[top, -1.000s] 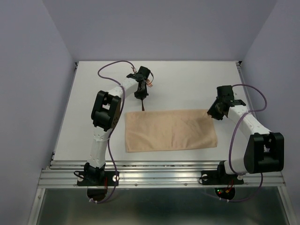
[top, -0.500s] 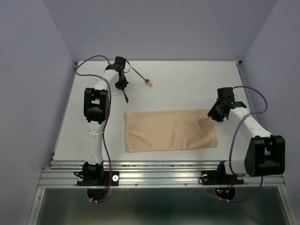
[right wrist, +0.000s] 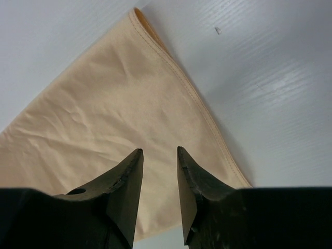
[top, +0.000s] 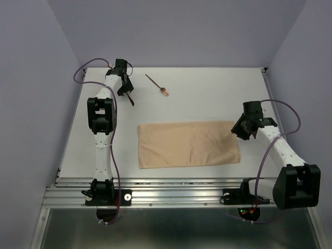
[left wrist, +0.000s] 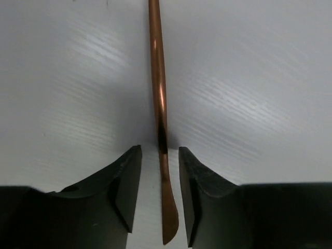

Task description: Fold the napkin into a case and place the utensils inside

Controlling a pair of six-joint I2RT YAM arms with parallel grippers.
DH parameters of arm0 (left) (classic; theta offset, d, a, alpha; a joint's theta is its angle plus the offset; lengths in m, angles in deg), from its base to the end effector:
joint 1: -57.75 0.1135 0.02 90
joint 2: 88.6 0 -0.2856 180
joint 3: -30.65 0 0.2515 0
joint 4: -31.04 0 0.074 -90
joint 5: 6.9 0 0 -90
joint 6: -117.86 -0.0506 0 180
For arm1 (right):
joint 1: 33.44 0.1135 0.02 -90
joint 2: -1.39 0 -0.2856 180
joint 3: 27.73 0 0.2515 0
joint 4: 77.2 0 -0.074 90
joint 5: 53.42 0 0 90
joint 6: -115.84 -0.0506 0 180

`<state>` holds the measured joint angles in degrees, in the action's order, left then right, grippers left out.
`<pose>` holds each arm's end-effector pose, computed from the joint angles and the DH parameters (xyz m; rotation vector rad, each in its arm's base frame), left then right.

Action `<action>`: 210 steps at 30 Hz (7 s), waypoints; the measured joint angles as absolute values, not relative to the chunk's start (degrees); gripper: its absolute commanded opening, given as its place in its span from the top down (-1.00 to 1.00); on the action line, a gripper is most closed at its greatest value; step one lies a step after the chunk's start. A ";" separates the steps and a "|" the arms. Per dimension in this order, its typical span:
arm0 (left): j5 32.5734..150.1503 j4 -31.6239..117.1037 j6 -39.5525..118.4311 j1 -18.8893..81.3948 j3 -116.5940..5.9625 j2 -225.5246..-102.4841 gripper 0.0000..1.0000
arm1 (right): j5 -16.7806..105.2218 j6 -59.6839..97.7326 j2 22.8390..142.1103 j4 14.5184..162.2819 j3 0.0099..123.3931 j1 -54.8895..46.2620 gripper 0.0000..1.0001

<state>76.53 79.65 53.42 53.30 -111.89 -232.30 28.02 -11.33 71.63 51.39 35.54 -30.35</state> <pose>0.5806 -0.0394 0.1826 -0.4961 2.3829 -0.0958 0.2382 0.0053 0.2461 0.8061 2.4440 0.0699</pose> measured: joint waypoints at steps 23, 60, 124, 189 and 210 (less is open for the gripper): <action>84.49 72.70 54.10 28.80 -66.00 -196.76 -0.24 | 33.29 -11.77 82.65 54.84 29.09 -30.35 0.24; 87.72 69.33 51.72 35.32 -62.04 -201.68 -0.17 | 50.60 -10.69 77.05 70.38 20.31 -28.51 0.17; 97.52 55.30 57.92 29.48 -63.77 -199.45 -0.07 | 47.76 -15.33 109.51 74.17 56.81 -10.33 0.52; 93.52 58.45 52.59 46.18 -59.33 -201.26 -0.02 | 45.75 -7.57 109.84 74.06 52.98 -30.22 0.48; 90.15 62.49 51.91 49.94 -57.82 -194.83 -0.13 | 42.47 -4.84 101.68 66.23 53.29 -31.22 0.19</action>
<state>90.15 62.49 51.91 49.94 -57.82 -194.83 42.47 -4.84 101.68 66.23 53.29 -31.22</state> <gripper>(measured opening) 0.561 0.362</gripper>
